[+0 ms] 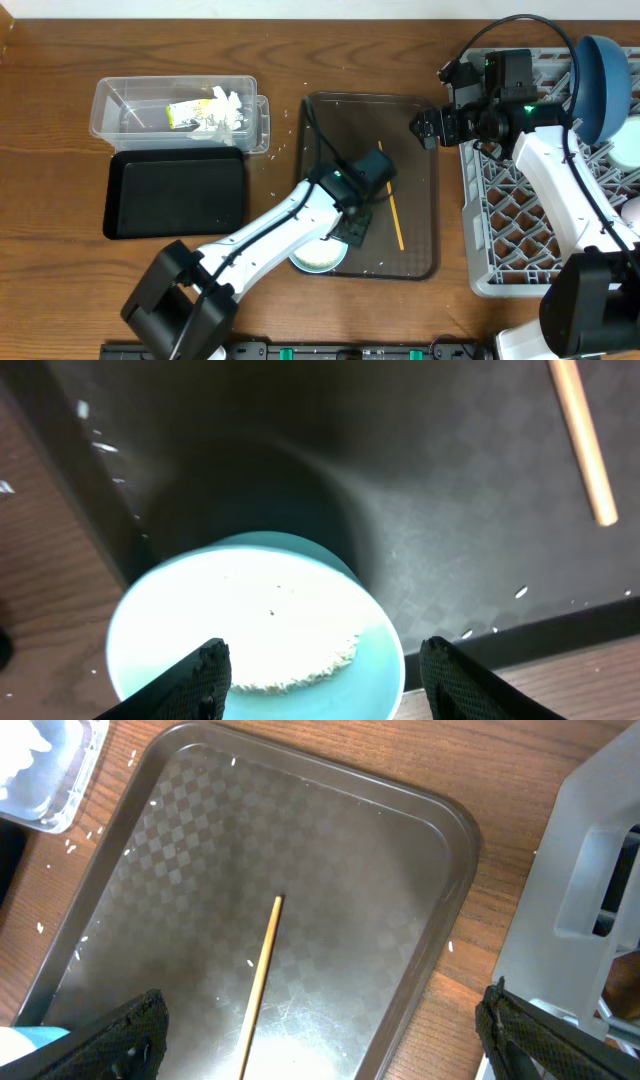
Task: Sort waste into correct bins and load items into the dishwasher rack
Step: 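Reach left gripper to the white bowl of rice and grasp its rim, then lift the white bowl and carry it left over the black tray, then tilt the white bowl with the left gripper to pour rice out, then carry the emptied white bowl right and set it on the brown tray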
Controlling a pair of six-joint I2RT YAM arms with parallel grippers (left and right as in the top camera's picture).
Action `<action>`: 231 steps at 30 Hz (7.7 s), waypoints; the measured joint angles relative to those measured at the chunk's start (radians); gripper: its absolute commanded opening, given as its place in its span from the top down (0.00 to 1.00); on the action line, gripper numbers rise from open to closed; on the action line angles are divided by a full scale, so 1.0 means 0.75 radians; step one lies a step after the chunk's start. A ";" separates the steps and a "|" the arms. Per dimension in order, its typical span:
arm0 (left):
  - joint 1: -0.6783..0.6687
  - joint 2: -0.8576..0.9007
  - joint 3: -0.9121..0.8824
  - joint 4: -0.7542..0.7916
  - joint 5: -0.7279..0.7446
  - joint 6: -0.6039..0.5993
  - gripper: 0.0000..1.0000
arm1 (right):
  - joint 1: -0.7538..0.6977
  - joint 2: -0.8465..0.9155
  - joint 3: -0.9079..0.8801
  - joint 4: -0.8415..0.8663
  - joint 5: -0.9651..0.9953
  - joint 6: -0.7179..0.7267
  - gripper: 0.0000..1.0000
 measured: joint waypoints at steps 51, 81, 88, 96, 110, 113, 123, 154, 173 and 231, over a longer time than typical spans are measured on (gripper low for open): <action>-0.040 0.234 0.000 0.208 -0.215 -0.054 0.85 | 0.000 -0.034 0.000 0.081 0.472 0.063 0.05; 0.263 -0.190 0.000 0.125 -0.215 -0.028 0.94 | 0.000 -0.034 0.000 0.070 0.475 0.063 0.05; 0.542 -0.274 0.000 0.067 -0.106 -0.028 0.94 | 0.000 -0.035 0.000 0.070 0.475 0.063 0.05; 0.914 -0.276 0.000 0.064 0.166 0.038 0.94 | 0.000 -0.034 0.000 0.065 0.475 0.063 0.05; 1.433 -0.276 -0.093 0.152 0.776 0.232 0.94 | 0.000 -0.035 0.000 0.056 0.475 0.063 0.06; 1.523 -0.275 -0.127 0.168 0.911 0.276 0.94 | 0.000 -0.035 0.000 0.056 0.475 0.063 0.06; 1.710 -0.180 -0.192 0.286 1.300 0.432 0.94 | 0.000 -0.035 0.000 0.055 0.475 0.063 0.05; 1.993 0.196 -0.229 0.320 2.022 0.305 0.94 | 0.000 -0.035 0.000 0.050 0.475 0.063 0.05; 1.993 0.196 -0.229 0.321 2.027 -0.054 0.94 | 0.000 -0.035 0.000 0.050 0.475 0.063 0.05; 0.928 -0.211 -0.230 0.339 1.048 0.280 0.94 | 0.000 -0.034 0.000 0.067 0.475 0.063 0.05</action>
